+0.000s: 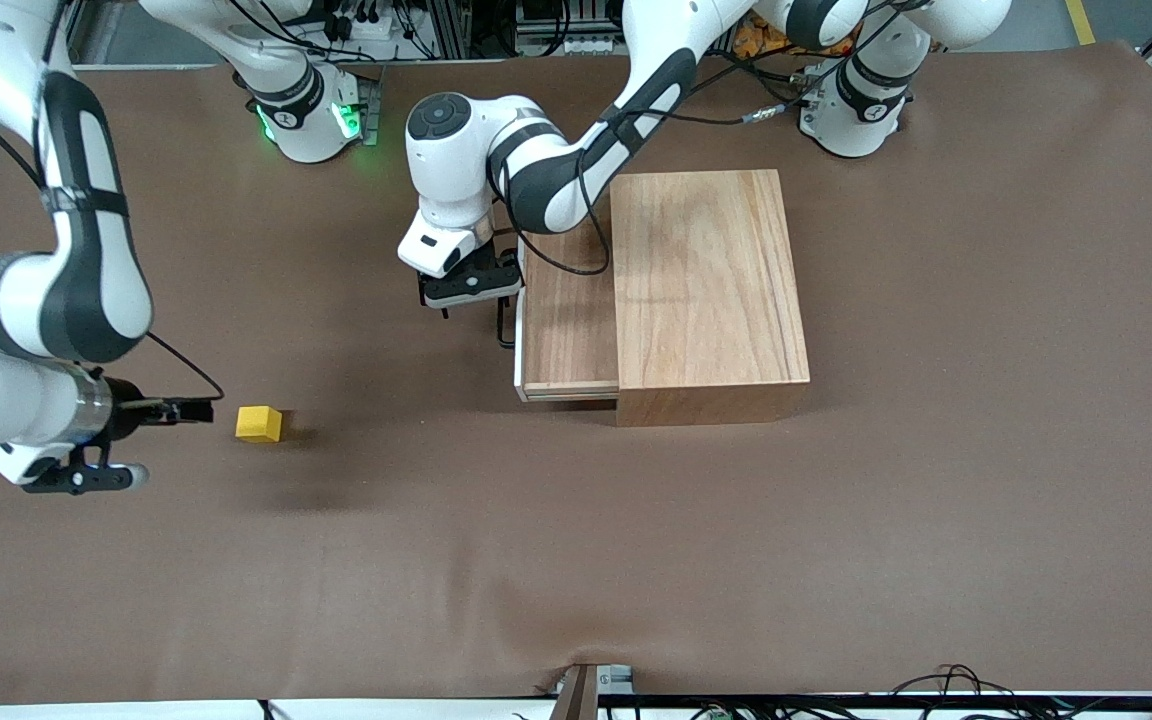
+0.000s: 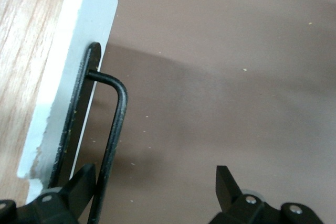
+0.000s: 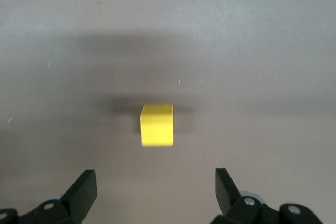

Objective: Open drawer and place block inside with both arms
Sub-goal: 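Grasp the yellow cube with the right gripper while the left gripper withdraws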

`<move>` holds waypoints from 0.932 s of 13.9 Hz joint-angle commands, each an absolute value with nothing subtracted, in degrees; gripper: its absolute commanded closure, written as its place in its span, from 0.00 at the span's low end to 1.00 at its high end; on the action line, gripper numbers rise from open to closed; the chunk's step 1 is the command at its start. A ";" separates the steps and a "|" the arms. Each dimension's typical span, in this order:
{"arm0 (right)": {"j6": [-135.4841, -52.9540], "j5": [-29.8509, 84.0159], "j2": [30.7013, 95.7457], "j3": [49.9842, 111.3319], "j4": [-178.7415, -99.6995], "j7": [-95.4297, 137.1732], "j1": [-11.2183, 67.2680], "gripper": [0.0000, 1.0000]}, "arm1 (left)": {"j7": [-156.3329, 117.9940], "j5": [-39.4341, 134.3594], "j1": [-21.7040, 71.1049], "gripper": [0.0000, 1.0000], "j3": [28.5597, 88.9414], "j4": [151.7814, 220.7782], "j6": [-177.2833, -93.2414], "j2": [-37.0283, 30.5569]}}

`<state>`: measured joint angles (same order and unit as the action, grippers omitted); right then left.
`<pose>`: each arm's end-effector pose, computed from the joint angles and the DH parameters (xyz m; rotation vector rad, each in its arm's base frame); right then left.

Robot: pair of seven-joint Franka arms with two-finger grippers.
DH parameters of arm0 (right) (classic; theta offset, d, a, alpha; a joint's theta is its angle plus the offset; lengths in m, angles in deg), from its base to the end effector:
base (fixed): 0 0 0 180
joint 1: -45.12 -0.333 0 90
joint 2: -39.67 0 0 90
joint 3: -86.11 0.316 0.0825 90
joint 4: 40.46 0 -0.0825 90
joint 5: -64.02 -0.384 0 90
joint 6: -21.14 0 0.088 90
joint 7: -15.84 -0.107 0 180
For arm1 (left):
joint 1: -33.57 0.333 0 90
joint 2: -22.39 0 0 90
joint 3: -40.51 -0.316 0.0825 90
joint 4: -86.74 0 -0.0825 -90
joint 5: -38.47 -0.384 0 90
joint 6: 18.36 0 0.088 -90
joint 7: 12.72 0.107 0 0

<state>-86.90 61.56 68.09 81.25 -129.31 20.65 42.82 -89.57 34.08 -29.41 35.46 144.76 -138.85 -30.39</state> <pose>0.6715 -0.0193 0.3502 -3.1225 -0.0463 0.2487 0.4028 -0.6850 0.3105 2.9965 0.3859 0.2910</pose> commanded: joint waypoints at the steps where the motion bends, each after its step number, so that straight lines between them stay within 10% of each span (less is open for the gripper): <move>1: -99.47 60.85 67.09 81.27 -138.77 20.59 42.31 0.00 | -91.99 35.22 -29.53 0.00 35.85 142.91 -141.67 -30.88; 6: -109.55 60.85 71.73 81.27 -142.68 20.76 41.78 0.00 | -92.78 36.10 -28.57 0.00 35.24 142.81 -139.32 -26.41; 13: -110.26 59.63 74.12 82.76 -144.87 20.94 42.57 0.00 | -87.73 34.87 -20.67 0.00 34.62 146.16 -113.59 -5.50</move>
